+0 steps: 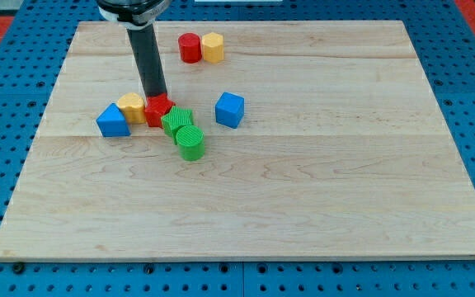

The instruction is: Move the blue triangle left to the green star

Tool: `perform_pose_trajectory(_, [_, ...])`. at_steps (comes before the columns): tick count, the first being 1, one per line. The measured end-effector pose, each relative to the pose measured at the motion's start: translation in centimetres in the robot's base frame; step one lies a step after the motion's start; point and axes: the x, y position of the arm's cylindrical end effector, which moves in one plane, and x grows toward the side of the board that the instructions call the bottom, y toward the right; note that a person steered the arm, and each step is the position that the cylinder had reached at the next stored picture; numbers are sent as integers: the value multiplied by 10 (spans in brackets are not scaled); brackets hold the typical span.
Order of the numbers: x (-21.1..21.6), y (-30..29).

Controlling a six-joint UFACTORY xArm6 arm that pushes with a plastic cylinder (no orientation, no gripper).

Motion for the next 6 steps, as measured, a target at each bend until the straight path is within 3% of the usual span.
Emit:
perform_pose_trajectory(2, [2,-77])
perform_pose_trajectory(6, [56,-66])
